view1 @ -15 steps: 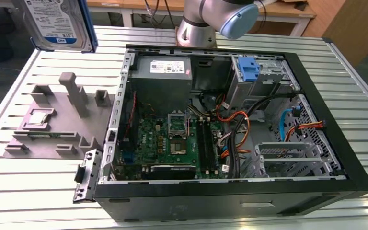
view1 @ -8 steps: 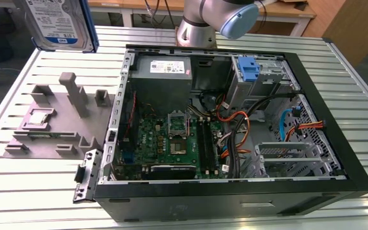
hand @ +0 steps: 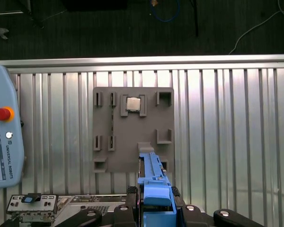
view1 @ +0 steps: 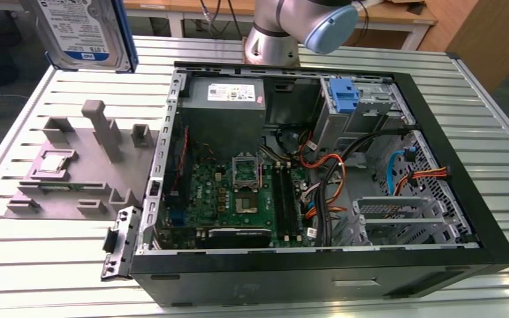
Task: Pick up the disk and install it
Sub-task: 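Pick up the disk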
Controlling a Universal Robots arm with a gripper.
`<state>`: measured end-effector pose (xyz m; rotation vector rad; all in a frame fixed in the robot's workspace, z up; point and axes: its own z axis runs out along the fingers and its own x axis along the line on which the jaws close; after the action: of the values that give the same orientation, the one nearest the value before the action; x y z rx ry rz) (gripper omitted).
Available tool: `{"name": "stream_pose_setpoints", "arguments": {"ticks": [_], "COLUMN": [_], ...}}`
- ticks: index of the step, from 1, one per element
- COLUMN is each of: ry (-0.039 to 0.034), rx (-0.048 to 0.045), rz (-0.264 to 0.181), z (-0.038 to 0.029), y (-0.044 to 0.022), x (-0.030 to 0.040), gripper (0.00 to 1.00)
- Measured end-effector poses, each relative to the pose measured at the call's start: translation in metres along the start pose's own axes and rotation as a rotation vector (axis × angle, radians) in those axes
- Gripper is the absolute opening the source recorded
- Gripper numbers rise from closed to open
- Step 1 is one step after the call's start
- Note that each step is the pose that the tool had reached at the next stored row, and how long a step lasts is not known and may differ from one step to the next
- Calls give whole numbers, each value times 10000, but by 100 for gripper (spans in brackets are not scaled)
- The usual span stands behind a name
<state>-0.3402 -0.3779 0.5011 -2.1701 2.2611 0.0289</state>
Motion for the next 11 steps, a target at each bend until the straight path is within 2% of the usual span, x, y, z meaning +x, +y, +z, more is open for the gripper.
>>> {"name": "stream_pose_setpoints", "arguments": {"ticks": [11], "ry": [0], "rx": [0], "rz": [0], "z": [0], "y": [-33], "x": [-1], "gripper": [37]}}
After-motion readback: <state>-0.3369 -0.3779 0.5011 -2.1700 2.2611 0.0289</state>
